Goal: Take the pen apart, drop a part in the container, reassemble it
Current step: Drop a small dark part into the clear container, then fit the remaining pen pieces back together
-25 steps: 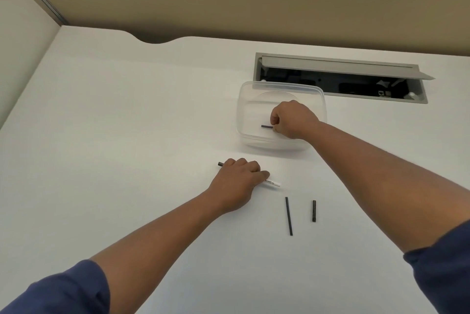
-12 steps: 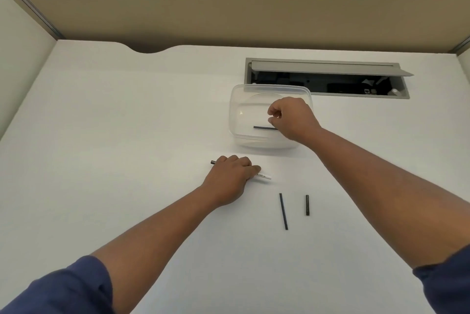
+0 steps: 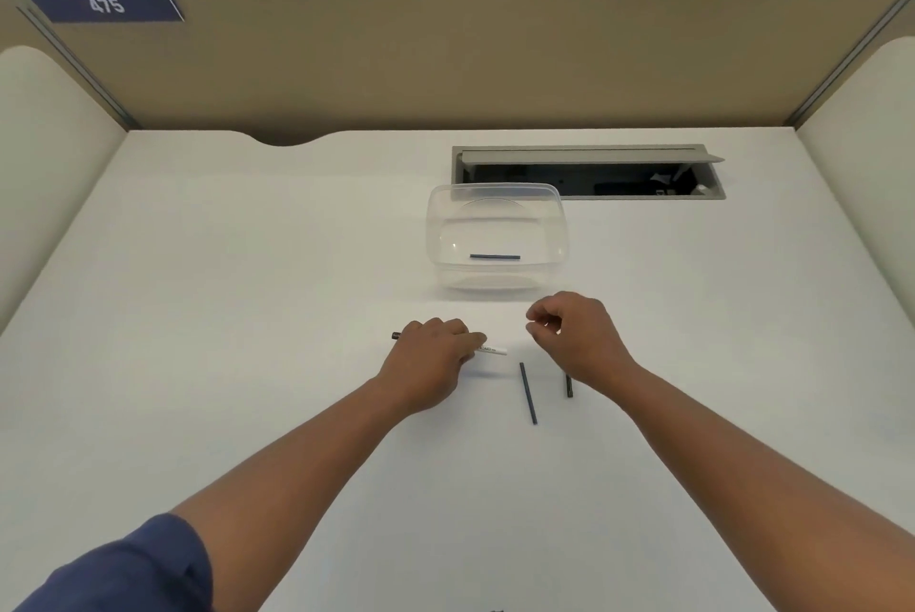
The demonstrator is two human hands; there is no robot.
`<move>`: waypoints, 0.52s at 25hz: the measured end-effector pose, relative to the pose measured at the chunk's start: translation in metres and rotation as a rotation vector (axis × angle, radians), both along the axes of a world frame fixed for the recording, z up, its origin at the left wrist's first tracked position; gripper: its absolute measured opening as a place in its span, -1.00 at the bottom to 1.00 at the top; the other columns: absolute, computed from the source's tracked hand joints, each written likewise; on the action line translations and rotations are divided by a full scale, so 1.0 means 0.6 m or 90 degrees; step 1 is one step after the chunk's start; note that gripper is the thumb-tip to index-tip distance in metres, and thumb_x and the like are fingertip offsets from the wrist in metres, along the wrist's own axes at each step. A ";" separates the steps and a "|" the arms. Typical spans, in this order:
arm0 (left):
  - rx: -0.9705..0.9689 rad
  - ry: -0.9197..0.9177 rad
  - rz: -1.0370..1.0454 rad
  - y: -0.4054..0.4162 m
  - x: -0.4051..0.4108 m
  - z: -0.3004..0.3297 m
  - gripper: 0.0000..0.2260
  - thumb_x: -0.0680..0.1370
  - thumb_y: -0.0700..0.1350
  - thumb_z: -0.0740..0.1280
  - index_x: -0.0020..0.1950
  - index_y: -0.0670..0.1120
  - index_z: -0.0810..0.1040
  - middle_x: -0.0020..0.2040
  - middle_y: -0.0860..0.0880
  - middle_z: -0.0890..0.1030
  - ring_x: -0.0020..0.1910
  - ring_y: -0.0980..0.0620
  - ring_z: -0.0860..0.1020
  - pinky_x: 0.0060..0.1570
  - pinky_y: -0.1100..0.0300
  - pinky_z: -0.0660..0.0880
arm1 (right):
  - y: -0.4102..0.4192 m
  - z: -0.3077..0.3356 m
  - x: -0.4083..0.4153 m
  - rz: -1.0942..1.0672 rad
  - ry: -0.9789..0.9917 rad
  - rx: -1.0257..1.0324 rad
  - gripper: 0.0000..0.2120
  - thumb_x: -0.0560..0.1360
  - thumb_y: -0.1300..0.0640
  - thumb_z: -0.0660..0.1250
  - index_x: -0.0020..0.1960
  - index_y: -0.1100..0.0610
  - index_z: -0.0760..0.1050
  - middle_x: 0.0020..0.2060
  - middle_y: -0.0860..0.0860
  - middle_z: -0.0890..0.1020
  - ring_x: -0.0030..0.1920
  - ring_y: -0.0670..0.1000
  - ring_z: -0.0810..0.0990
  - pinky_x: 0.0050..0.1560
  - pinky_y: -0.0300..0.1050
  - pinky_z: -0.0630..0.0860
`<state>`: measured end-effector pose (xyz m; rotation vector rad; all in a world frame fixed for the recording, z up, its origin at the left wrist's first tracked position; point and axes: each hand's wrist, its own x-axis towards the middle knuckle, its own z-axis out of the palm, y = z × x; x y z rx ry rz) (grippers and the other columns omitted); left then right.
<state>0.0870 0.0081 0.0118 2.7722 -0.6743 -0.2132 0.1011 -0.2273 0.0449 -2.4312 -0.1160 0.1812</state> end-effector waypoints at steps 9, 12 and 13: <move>-0.042 0.048 0.048 0.000 -0.064 -0.005 -0.71 0.67 -0.13 0.20 0.35 0.02 0.55 0.15 0.04 0.60 0.01 -0.12 0.54 -0.08 0.06 0.37 | -0.015 -0.048 -0.100 -0.033 0.105 -0.043 -0.91 0.49 0.09 0.42 -0.01 0.05 0.65 -0.16 -0.09 0.65 -0.13 -0.03 0.59 -0.07 -0.11 0.52; -0.032 0.058 0.058 0.001 -0.083 -0.006 -0.72 0.67 -0.09 0.19 0.35 0.03 0.54 0.17 0.05 0.59 0.02 -0.11 0.54 -0.10 0.08 0.35 | -0.001 -0.058 -0.121 -0.010 0.121 -0.102 -0.90 0.50 0.05 0.39 -0.09 0.09 0.60 -0.19 -0.04 0.62 -0.13 0.04 0.57 -0.13 -0.06 0.51; -0.030 0.059 0.061 0.002 -0.087 -0.005 -0.72 0.67 -0.08 0.19 0.35 0.03 0.54 0.17 0.05 0.59 0.02 -0.11 0.55 -0.10 0.08 0.36 | 0.004 -0.062 -0.125 -0.002 0.121 -0.120 -0.88 0.50 0.05 0.38 -0.13 0.10 0.56 -0.22 -0.03 0.60 -0.15 0.06 0.56 -0.16 -0.05 0.49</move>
